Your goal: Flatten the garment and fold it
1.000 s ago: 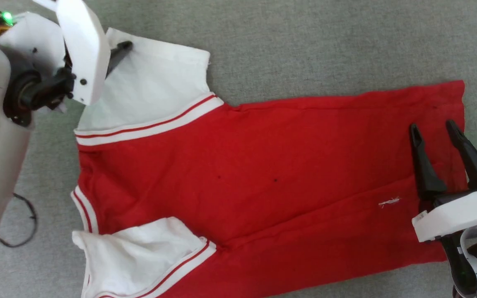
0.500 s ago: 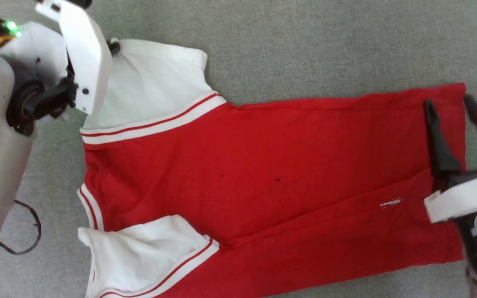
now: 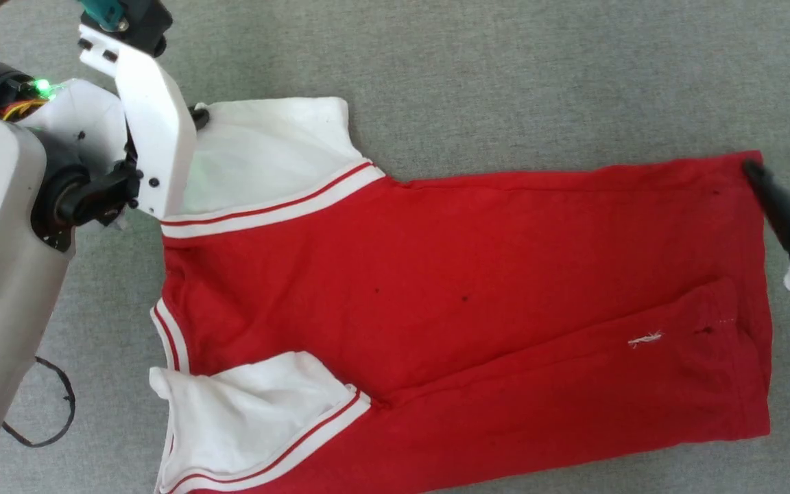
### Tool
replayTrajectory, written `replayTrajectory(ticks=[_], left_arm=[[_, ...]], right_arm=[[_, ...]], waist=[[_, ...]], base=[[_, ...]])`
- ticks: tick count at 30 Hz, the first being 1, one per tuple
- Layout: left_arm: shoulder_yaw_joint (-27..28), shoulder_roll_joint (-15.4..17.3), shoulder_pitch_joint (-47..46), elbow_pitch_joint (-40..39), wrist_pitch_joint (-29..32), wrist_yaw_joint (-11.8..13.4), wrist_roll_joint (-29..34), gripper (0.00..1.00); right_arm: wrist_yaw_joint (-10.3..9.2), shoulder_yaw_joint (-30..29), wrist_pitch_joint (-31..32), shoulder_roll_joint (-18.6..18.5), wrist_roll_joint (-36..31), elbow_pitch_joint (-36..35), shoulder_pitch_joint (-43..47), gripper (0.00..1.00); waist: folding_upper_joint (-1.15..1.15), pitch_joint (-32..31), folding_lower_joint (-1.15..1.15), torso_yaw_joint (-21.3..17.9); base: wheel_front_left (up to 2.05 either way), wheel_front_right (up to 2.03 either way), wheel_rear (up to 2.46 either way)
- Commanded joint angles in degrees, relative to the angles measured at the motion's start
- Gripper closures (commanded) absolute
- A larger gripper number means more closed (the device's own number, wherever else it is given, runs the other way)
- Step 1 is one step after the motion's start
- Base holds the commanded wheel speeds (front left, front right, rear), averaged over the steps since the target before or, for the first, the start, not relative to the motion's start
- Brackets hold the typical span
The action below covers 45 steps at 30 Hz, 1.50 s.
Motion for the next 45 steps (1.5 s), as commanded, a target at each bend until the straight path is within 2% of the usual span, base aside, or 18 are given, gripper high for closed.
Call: replayTrajectory(ticks=[1, 4, 7, 18, 19, 20, 21, 26, 32, 37, 45], left_arm=[[-0.3, -0.1, 1.3, 0.4, -0.1, -0.2, -0.7, 1.0], [-0.4, -0.2, 1.1, 0.2, -0.2, -0.2, -0.7, 1.0], [-0.6, -0.3, 1.0, 0.2, -0.3, -0.1, -0.8, 1.0], [-0.8, -0.2, 0.3, -0.3, -0.5, -0.1, -0.9, 1.0], [-0.8, -0.1, 0.3, -0.3, -0.5, -0.1, -0.9, 1.0], [-0.8, -0.1, 0.4, -0.4, -0.5, -0.1, -1.0, 1.0], [-0.7, -0.1, 0.4, -0.4, -0.6, 0.0, -1.1, 1.0], [0.0, 0.1, 1.0, -0.7, -1.8, 0.1, -1.8, 1.0], [1.4, 0.5, 2.2, -2.6, -7.5, -0.1, -2.6, 1.0], [3.1, 0.9, 4.0, -5.6, -14.2, -0.3, -3.7, 1.0], [6.7, 3.4, 10.8, -9.8, -26.1, 0.0, -2.3, 1.0]], right_arm=[[-0.04, -0.1, 1.0, -0.5, 0.6, 0.0, -1.1, 0.0], [-0.04, -1.1, 6.7, -2.3, 0.8, 0.4, -2.4, 0.0], [-0.04, -1.8, 8.2, -2.7, 0.1, 1.6, -2.9, 0.0], [-0.04, -0.6, 4.6, -2.3, -0.2, 8.2, -2.6, 0.0], [-0.04, -0.4, 4.1, -2.1, -0.2, 8.8, -2.7, 0.35], [-0.04, -0.4, 3.6, -1.9, -0.5, 9.5, -2.7, 0.75], [-0.04, 0.0, 3.5, -2.1, -0.7, 10.1, -2.6, 1.0], [-0.04, 0.2, 1.9, -1.9, -1.1, 11.2, -2.7, 1.0], [-0.04, -0.2, -0.3, -1.9, -1.0, 10.7, -3.2, 1.0], [-0.04, 0.3, -3.5, -1.8, -0.1, 9.3, -3.2, 1.0], [-0.04, 2.3, -10.6, -1.5, 1.1, 7.0, -3.0, 1.0]], waist=[[-0.01, 0.1, 0.0, 0.2], [-0.01, 0.5, 0.0, 0.7], [-0.01, 0.9, 0.0, 1.2], [-0.01, 2.7, 0.0, 2.5], [-0.01, 2.8, 0.0, 2.5], [-0.01, 3.0, 0.0, 2.6], [-0.01, 3.1, 0.0, 2.6], [-0.01, 3.3, 0.0, 2.7], [-0.01, 1.9, 0.0, 2.6], [-0.01, -0.2, 0.0, 2.8], [-0.01, -5.4, 0.0, 3.1]], base=[[0.0, 0.0, 0.0], [0.0, 0.0, 0.0], [0.0, 0.0, 0.0], [0.0, 0.0, 0.0], [0.0, 0.0, 0.0], [0.0, 0.0, 0.0], [0.0, 0.0, 0.0], [0.0, 0.0, 0.0], [0.0, 0.0, 0.0], [0.0, 0.0, 0.0], [0.0, 0.0, 0.0]])
